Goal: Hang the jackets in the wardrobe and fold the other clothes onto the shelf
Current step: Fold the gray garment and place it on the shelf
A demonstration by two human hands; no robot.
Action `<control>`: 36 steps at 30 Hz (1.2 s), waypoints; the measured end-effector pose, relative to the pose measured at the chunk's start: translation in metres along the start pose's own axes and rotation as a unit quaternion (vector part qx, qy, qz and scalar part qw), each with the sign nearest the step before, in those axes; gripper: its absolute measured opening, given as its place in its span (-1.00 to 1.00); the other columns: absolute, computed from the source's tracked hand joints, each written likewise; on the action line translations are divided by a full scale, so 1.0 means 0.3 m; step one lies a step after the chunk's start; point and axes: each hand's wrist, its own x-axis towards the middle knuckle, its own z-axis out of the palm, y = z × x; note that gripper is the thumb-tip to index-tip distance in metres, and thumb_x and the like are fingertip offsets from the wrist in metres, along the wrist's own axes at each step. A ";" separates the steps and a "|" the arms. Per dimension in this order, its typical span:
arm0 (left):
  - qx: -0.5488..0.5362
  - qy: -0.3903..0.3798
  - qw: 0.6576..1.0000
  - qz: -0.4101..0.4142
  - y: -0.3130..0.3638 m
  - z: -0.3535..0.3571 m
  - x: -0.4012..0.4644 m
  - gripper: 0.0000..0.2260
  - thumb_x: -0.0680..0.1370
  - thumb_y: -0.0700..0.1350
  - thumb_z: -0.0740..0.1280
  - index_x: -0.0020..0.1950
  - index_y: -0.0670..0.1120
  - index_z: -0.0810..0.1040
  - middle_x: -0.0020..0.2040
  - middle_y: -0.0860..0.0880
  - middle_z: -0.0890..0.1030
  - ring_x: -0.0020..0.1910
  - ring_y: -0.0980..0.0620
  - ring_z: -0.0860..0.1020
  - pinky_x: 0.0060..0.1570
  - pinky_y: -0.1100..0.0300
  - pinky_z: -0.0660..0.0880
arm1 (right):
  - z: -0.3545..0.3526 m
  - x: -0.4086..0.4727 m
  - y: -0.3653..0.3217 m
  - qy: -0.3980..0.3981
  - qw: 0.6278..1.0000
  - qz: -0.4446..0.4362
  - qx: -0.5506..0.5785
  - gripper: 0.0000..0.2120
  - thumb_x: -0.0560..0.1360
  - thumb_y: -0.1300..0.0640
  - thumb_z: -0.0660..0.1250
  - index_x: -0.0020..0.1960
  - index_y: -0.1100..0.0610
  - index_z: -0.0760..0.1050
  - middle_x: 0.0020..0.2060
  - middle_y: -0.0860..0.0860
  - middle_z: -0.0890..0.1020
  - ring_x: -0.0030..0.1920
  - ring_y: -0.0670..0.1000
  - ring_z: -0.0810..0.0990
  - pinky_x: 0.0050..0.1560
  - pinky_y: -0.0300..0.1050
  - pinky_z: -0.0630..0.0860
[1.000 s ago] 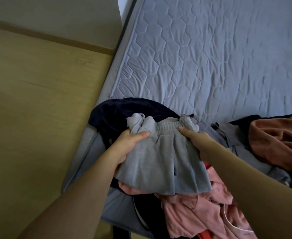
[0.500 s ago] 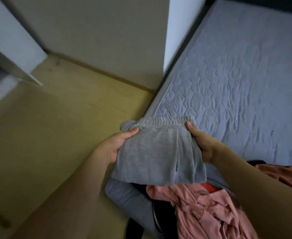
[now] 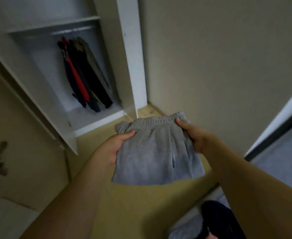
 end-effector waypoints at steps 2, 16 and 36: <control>-0.008 0.023 0.999 0.033 0.140 -0.117 0.006 -0.55 0.36 0.06 0.49 0.14 -0.18 0.65 0.08 -0.16 0.68 0.03 -0.11 0.66 -0.03 0.09 0.54 | 0.150 0.067 -0.099 -0.020 1.000 -0.015 -0.002 -0.45 0.41 -0.15 0.42 0.24 0.21 0.55 0.01 0.15 0.69 0.06 0.13 0.65 0.17 0.06 0.52; 0.003 0.144 0.970 0.197 1.017 -0.723 0.299 -0.35 0.29 0.09 0.53 0.30 -0.18 0.54 0.13 -0.14 0.66 0.13 -0.12 0.62 0.24 -0.02 0.49 | 0.947 0.753 -0.826 -0.123 0.984 -0.110 -0.071 -0.45 0.41 -0.18 0.42 0.26 0.14 0.50 0.19 0.19 0.59 0.14 0.18 0.59 0.21 0.11 0.50; 0.063 0.359 0.873 0.324 2.363 -1.817 1.141 -0.45 0.48 -0.04 0.47 0.36 -0.29 0.44 0.25 -0.23 0.56 0.14 -0.21 0.58 0.20 -0.08 0.51 | 2.217 1.999 -1.828 -0.213 0.953 -0.209 -0.060 -0.57 0.53 0.05 0.36 0.32 0.24 0.45 0.12 0.21 0.62 0.08 0.20 0.62 0.08 0.13 0.55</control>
